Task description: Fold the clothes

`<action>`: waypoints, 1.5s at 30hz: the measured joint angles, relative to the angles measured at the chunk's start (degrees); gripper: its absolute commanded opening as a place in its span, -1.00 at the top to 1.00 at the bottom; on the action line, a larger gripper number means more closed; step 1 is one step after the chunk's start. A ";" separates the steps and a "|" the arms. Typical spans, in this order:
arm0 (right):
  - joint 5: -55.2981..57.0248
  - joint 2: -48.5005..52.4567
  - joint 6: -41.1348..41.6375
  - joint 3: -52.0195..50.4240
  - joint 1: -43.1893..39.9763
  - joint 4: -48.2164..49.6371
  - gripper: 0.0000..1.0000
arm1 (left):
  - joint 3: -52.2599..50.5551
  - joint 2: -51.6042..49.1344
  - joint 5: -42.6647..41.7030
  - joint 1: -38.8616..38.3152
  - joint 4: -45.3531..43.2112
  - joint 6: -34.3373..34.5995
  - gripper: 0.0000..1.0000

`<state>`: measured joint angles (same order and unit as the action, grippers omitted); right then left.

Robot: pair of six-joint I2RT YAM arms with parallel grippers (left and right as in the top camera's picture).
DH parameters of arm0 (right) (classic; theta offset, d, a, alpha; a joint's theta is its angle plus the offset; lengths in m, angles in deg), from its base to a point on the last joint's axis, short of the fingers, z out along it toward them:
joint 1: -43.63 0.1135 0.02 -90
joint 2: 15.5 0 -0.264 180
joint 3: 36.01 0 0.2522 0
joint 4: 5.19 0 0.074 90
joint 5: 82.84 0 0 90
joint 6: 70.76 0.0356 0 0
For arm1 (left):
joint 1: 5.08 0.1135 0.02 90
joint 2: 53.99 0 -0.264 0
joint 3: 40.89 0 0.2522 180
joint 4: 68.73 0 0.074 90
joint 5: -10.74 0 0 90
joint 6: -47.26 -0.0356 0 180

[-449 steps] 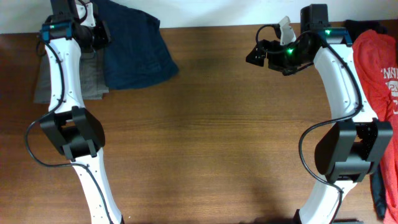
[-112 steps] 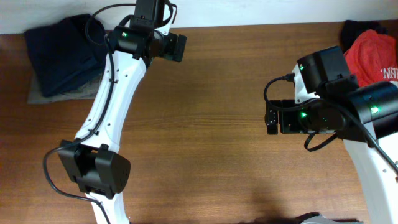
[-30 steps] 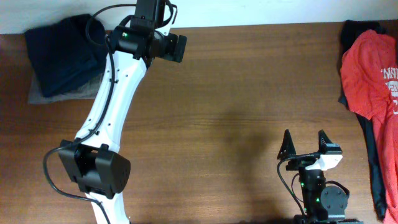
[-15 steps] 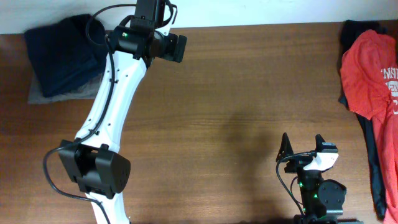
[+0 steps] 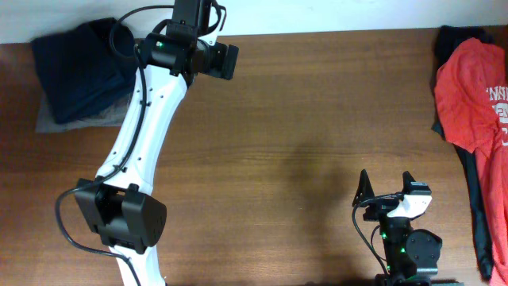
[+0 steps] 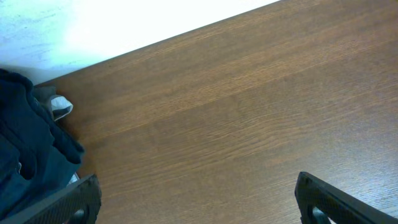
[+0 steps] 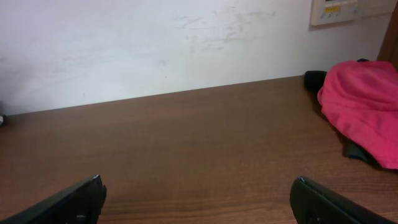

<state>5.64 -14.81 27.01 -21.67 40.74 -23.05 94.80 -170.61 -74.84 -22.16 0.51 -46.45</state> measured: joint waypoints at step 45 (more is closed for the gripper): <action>0.22 -0.11 -0.07 0.00 -0.02 -0.02 -0.98 | -85.05 55.58 4.02 -0.52 -44.41 3.78 -0.98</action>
<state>5.86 -14.92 26.94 -21.67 40.72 -23.08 9.76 -115.03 -70.81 -22.68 -43.90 -42.66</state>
